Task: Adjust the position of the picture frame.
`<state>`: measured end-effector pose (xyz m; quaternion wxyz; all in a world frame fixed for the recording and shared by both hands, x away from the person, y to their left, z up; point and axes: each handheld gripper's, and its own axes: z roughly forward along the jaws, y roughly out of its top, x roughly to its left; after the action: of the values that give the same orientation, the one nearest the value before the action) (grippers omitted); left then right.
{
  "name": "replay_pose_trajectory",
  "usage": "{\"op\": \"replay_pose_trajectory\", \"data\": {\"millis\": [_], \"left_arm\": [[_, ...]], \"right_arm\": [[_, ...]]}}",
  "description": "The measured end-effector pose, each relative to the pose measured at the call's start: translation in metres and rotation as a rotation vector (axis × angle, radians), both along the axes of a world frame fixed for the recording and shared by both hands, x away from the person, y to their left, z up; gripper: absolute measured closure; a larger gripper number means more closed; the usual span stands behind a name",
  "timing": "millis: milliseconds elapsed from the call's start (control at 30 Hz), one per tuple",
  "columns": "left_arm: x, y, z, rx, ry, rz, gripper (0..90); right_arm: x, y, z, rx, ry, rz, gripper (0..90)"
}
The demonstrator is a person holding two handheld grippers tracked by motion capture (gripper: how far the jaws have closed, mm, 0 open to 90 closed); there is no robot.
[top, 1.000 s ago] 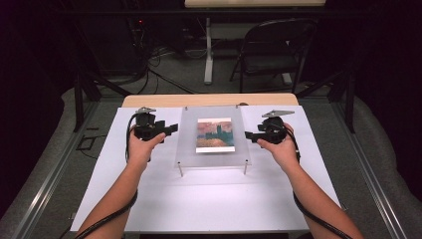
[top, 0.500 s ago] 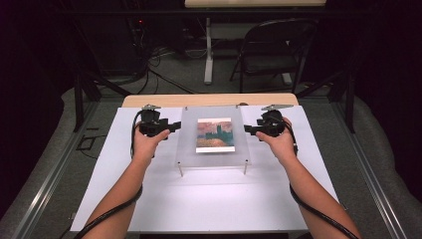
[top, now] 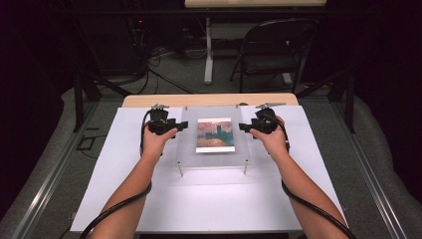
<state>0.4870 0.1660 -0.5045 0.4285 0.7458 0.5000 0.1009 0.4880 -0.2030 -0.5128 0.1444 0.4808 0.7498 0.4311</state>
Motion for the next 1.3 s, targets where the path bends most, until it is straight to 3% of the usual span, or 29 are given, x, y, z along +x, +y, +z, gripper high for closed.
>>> {"op": "replay_pose_trajectory", "data": {"millis": [467, 733, 900, 1300], "left_arm": [[0.011, -0.010, -0.020, -0.001, 0.085, 0.002, 35.0], [0.015, -0.009, -0.023, -0.003, 0.098, 0.013, 34.4], [0.017, -0.005, -0.028, -0.001, 0.126, 0.021, 34.4], [0.022, -0.006, -0.036, -0.052, 0.148, 0.027, 34.2]], "right_arm": [[0.009, 0.010, -0.017, 0.019, 0.085, -0.010, 34.0], [0.015, 0.013, -0.023, 0.050, 0.134, -0.009, 33.7], [0.020, 0.016, -0.024, 0.063, 0.154, -0.007, 33.7], [0.027, 0.020, -0.024, 0.048, 0.161, -0.008, 30.6]]}}
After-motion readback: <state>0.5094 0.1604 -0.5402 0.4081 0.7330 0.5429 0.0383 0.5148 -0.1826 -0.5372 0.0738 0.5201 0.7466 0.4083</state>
